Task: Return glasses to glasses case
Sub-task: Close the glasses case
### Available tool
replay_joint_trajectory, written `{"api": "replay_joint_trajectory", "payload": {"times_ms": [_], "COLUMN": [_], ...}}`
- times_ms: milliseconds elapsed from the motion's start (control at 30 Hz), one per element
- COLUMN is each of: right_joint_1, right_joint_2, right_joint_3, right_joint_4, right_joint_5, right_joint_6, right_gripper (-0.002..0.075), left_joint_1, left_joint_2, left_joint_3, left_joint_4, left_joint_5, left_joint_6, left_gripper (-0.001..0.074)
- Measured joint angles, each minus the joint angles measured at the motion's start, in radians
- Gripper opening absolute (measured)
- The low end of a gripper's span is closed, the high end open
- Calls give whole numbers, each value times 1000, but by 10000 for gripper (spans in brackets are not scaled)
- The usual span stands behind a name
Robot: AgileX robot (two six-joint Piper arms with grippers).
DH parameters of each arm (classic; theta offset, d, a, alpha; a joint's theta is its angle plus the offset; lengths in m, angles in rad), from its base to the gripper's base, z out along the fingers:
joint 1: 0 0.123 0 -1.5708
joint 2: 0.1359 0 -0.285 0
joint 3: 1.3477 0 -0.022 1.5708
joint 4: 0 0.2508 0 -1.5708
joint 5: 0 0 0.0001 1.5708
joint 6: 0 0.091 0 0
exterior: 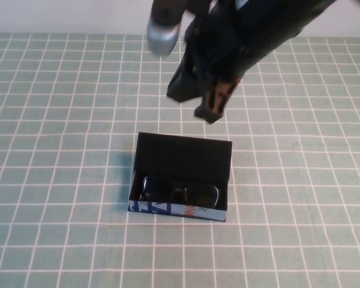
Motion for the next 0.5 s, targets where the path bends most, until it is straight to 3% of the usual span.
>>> {"api": "replay_joint_trajectory", "payload": {"times_ms": [100,233,333,500], "right_joint_1": [0,0,0,0], "right_joint_2": [-65,-124,-144,-148], "right_joint_3": [0,0,0,0], "right_joint_4": [4,-71,-213,-525], "right_joint_5": [4,-47,-101,-126], "right_joint_6": [49,197,355,611], "right_gripper": [-11,-11,-11,-11], "left_joint_1": [0,0,0,0], "left_joint_2": [0,0,0,90], "left_joint_3": [-9,-142,-309,-621], "left_joint_4": [0,72,213,329], "left_joint_5": [-151,-99,77,532], "left_joint_6": [-80,-120,-131,-128], "left_gripper": [1,1,1,1]}}
